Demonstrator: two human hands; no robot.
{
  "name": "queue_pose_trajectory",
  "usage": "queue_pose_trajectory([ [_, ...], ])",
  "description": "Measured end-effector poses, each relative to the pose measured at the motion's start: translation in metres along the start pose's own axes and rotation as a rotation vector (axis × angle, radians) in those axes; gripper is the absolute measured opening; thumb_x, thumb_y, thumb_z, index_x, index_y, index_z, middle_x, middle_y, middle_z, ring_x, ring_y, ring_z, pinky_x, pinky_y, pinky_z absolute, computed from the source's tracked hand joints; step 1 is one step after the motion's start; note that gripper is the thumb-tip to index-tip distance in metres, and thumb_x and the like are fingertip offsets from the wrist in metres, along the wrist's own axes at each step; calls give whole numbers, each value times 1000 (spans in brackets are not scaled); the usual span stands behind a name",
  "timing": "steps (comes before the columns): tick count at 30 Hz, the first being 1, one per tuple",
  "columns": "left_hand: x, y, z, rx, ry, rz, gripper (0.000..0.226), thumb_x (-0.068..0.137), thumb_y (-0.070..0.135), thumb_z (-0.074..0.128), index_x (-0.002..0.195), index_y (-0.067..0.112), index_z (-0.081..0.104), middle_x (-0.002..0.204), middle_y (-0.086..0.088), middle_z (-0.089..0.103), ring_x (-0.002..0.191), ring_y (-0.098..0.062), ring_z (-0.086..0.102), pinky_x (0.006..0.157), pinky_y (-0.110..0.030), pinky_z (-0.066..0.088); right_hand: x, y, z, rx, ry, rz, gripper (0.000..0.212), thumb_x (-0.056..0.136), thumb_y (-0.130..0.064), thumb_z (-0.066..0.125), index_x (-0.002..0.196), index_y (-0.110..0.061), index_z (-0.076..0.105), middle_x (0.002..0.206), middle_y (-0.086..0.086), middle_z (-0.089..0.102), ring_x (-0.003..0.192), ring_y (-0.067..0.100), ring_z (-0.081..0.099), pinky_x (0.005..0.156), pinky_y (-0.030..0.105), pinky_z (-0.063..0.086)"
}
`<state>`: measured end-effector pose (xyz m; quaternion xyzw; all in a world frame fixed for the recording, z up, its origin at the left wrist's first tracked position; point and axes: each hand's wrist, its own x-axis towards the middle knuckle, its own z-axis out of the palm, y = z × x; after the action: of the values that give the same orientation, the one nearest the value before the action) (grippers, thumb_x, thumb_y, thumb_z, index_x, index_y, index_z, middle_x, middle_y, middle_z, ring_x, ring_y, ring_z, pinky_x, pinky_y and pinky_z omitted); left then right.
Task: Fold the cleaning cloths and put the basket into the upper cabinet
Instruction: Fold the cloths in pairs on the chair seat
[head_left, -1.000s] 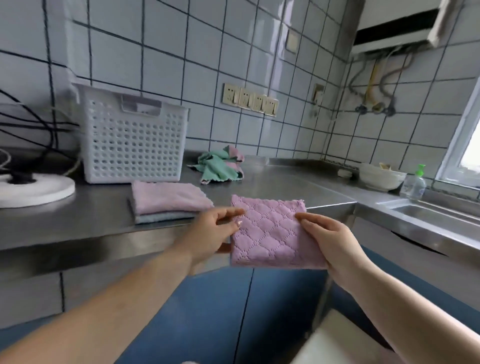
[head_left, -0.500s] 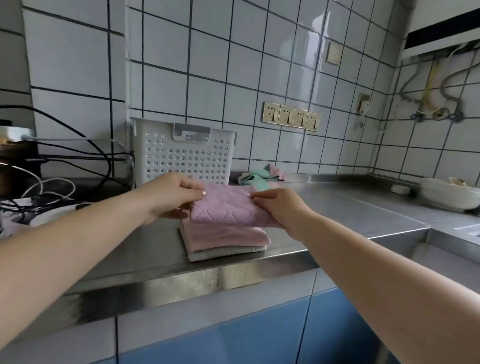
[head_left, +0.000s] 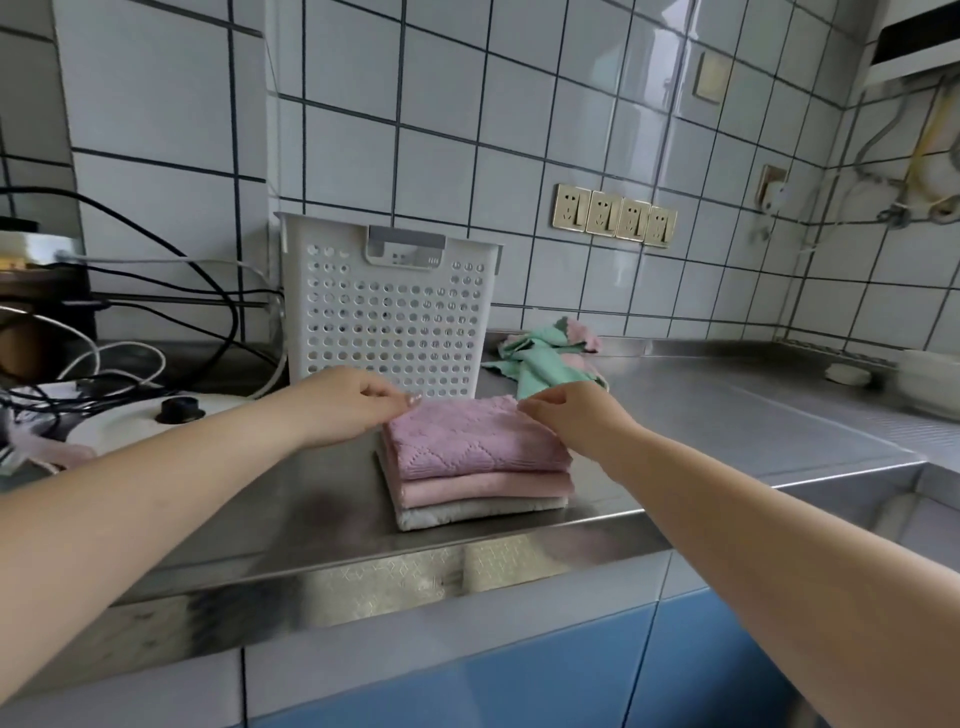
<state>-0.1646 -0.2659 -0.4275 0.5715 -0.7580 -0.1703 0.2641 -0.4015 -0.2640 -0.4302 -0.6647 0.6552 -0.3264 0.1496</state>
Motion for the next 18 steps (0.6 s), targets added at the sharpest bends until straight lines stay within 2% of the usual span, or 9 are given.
queue_pose_trajectory([
  [2,6,11,-3,95,154,146,35,94,40,47,120,21,63,114,0,58,99,-11,49,86,-23,35,5,-12,-3,-54,67,-69,32,95,-34,50,106,-12,70,94,12,69,76,20,56,63,26,37],
  [3,9,18,-2,108,173,195,36,97,34,44,125,19,59,125,-2,56,108,-13,48,91,-23,34,5,-19,-3,-100,72,-116,32,96,-33,46,107,-14,69,95,10,69,80,20,58,63,26,37],
  [5,14,29,7,189,101,253,39,100,27,37,136,15,48,142,-3,45,129,-16,40,105,-26,28,3,-30,3,-220,6,-226,32,99,-31,41,119,-22,63,109,4,68,87,18,58,69,25,41],
  [7,19,32,23,291,-39,276,40,100,24,34,136,12,46,143,-7,45,129,-19,43,109,-30,31,1,-29,14,-330,-132,-303,34,100,-30,38,128,-27,56,129,1,60,102,19,57,85,27,44],
  [9,20,29,36,340,-191,284,39,101,27,31,135,13,45,141,-7,47,125,-20,47,107,-31,34,0,-18,23,-339,-257,-313,37,100,-31,36,135,-27,49,141,0,49,123,21,48,102,28,35],
  [11,20,24,41,366,-288,266,48,102,33,26,147,17,26,153,-1,27,140,-17,28,114,-25,16,3,-6,27,-272,-315,-290,41,101,-33,33,141,-24,41,150,-3,36,137,19,34,112,29,23],
  [14,23,11,44,426,-309,147,63,99,49,21,150,18,1,158,-7,-3,146,-19,0,115,-27,-2,10,6,32,-294,-340,-225,51,100,-45,28,147,-26,26,157,-6,18,144,16,19,118,43,11],
  [16,22,7,46,396,-309,90,70,95,55,20,149,18,-5,157,-9,-10,146,-21,-6,115,-29,-6,16,11,34,-341,-345,-198,57,97,-52,26,149,-27,21,158,-6,14,145,17,15,116,50,10],
  [18,22,9,48,380,-306,83,70,95,55,19,149,18,-6,157,-9,-13,146,-20,-8,114,-27,-7,20,13,35,-334,-349,-159,61,96,-56,25,149,-27,19,158,-5,14,145,20,15,116,52,10],
])
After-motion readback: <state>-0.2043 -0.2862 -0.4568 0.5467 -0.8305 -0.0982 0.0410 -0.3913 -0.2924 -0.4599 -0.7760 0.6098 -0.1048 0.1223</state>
